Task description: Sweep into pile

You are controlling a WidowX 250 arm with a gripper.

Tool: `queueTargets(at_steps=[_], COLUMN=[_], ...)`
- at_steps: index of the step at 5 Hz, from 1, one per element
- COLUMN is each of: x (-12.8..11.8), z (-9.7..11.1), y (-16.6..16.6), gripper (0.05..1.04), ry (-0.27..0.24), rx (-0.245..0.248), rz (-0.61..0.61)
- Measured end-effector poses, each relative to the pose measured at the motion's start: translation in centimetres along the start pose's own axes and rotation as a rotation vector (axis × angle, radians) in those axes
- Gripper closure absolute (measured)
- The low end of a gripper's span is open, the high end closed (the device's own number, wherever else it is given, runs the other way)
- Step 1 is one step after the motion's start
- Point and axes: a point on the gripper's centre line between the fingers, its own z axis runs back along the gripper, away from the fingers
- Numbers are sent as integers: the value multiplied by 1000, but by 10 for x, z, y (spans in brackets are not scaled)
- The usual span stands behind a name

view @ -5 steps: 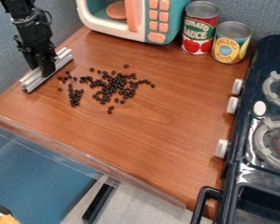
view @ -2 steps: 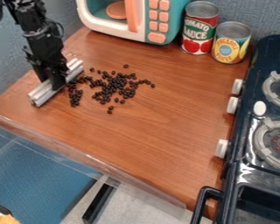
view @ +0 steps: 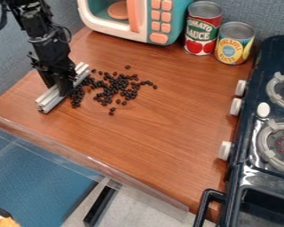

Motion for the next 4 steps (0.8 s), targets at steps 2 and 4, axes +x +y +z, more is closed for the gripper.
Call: queueTargets(at_steps=[2, 4], x=[4, 10], z=[-2, -7], y=[-11, -50], gripper=[718, 718], ry=[-47, -60], rx=[16, -10], rz=[45, 7])
